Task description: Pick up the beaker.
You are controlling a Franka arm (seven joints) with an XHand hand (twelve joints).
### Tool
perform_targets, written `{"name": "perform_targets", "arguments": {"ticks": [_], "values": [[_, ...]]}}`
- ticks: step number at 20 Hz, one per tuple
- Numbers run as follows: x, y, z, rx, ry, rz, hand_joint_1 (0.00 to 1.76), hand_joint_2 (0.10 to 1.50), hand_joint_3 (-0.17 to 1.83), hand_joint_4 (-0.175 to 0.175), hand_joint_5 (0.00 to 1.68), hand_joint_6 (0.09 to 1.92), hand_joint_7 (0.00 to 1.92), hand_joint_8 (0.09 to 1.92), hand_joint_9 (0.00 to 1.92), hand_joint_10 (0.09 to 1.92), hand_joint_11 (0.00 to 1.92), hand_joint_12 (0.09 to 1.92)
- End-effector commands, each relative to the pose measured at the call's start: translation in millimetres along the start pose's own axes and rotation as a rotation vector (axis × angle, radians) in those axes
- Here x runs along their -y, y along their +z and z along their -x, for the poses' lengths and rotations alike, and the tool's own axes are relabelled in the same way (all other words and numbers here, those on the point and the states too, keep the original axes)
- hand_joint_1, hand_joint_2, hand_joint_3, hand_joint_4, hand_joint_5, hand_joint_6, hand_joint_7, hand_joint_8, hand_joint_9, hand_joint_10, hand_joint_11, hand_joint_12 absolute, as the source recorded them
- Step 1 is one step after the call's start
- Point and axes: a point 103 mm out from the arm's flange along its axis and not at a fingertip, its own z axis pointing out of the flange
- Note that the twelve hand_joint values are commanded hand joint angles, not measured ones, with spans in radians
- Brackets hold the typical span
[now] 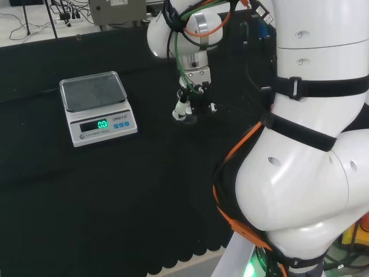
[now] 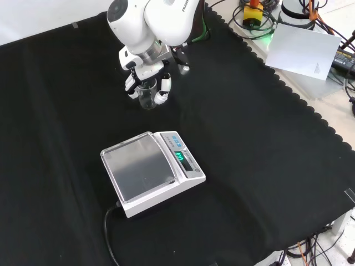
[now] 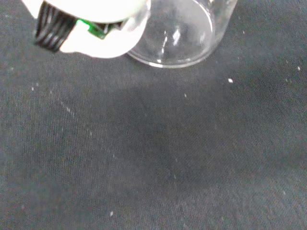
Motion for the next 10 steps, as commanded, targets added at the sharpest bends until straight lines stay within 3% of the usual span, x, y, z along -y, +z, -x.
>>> {"name": "perform_targets", "arguments": {"ticks": [1,2,4,10], "values": [[-5,2,5,0.002,0.024,0.061,1.19,0.79,0.66,-0.081,0.90,1.17,0.85,1.31,1.15,1.09,1.28,0.77],[-4,-1,5,0.002,0.024,0.067,1.20,0.79,0.67,-0.033,0.93,1.18,0.90,1.30,1.17,1.11,1.28,0.77],[-2,-10,6,0.002,0.023,0.082,1.22,0.78,0.73,0.014,0.95,1.20,0.94,1.31,1.19,1.13,1.27,0.78],[10,-57,7,0.013,0.017,0.149,1.23,0.74,0.82,0.025,0.96,1.23,0.97,1.33,1.20,1.15,1.26,0.81]]}}
